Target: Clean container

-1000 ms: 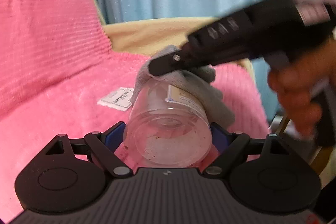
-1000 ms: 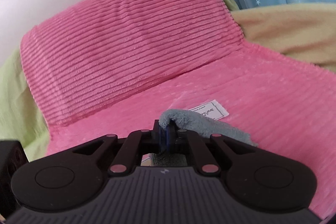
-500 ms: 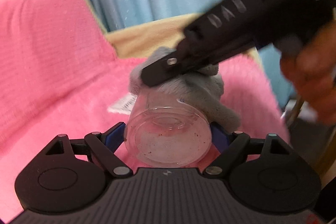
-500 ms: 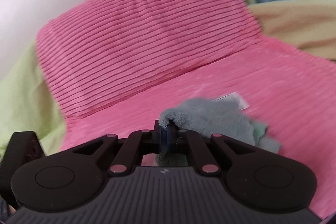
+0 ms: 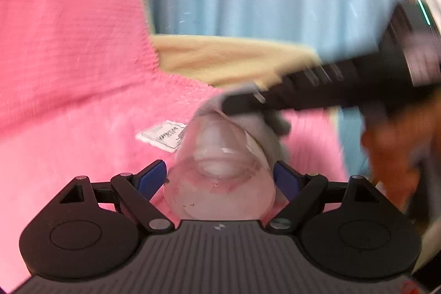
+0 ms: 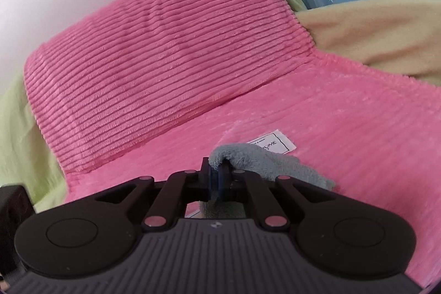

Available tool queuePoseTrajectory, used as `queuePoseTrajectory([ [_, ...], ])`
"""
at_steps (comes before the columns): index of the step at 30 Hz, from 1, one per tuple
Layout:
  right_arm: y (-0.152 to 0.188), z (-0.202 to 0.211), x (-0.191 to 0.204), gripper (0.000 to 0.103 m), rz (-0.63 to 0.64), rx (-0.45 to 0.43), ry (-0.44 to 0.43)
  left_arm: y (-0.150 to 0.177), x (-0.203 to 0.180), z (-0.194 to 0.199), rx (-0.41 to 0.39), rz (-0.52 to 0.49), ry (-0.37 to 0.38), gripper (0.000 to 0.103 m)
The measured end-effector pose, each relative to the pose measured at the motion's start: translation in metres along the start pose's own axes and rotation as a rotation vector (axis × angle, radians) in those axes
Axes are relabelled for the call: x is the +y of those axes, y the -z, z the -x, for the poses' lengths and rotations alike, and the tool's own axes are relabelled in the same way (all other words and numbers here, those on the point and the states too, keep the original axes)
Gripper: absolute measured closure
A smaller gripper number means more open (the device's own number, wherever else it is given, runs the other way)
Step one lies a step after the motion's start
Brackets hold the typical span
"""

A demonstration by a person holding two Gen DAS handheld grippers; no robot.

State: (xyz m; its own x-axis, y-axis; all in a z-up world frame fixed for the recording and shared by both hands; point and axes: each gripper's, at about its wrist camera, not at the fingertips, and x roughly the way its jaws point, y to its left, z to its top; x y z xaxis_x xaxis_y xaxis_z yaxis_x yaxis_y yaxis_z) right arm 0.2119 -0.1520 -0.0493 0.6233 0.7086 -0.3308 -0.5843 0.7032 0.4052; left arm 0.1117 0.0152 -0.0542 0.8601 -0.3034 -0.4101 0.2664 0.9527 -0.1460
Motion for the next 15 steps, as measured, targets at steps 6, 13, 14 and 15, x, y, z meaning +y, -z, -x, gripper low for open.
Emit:
queuePoseTrajectory([
  [6, 0.002, -0.002, 0.004, 0.101, 0.014, -0.001, 0.007, 0.002, 0.011, -0.003, 0.043, 0.087, 0.036, 0.018],
  [13, 0.005, 0.0, 0.017, 0.099, 0.043, 0.048, -0.104, 0.011, -0.036, -0.003, 0.03, -0.354, -0.104, 0.018],
  [14, 0.006, -0.001, 0.019, 0.099, 0.044, 0.062, -0.133, 0.014, -0.042, -0.003, 0.028, -0.407, -0.117, 0.018],
  [15, 0.008, -0.002, 0.022, 0.099, 0.048, 0.078, -0.16, 0.016, -0.047, -0.004, 0.028, -0.455, -0.13, 0.018],
])
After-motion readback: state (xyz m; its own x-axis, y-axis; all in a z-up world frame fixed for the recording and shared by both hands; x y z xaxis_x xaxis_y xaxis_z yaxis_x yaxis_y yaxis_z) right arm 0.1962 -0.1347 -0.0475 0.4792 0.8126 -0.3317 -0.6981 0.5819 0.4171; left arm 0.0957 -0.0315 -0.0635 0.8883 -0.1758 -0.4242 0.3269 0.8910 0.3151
